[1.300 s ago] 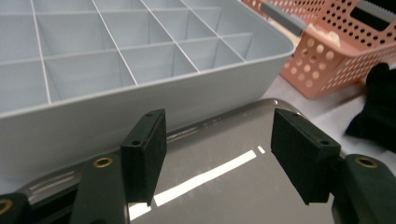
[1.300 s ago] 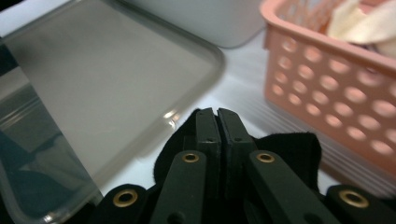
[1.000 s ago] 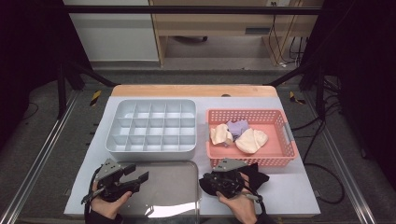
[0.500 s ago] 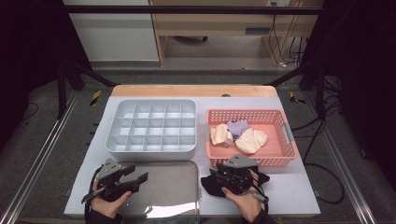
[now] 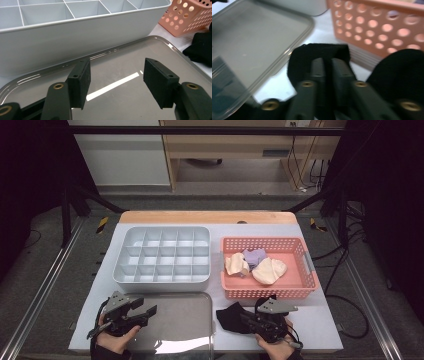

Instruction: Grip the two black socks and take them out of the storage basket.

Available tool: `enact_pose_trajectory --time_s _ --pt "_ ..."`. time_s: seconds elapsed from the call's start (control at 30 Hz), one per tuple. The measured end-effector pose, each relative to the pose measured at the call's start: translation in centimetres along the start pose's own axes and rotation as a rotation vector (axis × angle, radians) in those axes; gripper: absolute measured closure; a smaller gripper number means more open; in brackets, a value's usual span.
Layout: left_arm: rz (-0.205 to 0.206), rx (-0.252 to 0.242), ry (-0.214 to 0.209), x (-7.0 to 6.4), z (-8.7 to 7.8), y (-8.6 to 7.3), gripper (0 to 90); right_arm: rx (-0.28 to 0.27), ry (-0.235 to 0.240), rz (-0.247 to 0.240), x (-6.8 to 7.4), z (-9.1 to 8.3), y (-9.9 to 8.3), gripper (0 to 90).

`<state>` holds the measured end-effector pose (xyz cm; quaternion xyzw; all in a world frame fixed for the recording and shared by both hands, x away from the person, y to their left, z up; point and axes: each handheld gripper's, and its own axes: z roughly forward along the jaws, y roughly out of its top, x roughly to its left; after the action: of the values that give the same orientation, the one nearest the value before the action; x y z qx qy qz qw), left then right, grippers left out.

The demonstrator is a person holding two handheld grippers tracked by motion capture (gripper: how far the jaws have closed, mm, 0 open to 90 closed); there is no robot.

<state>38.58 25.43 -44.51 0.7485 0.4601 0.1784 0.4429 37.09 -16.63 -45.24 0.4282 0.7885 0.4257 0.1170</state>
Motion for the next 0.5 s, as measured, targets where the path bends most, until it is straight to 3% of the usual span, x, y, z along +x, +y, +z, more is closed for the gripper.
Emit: enact_pose_trajectory --time_s 0.17,0.27,0.5 --pt "0.006 0.002 -0.002 0.0 0.1 0.0 39.5 -0.035 0.043 -0.021 0.7 -0.4 0.9 89.1" --pt "0.004 0.007 -0.005 -0.1 0.2 0.0 39.4 -0.04 0.08 -0.042 1.5 0.2 2.2 89.0" --pt "0.003 0.003 -0.005 0.0 0.1 -0.1 39.1 -0.002 0.159 -0.076 3.8 4.3 5.6 88.5"
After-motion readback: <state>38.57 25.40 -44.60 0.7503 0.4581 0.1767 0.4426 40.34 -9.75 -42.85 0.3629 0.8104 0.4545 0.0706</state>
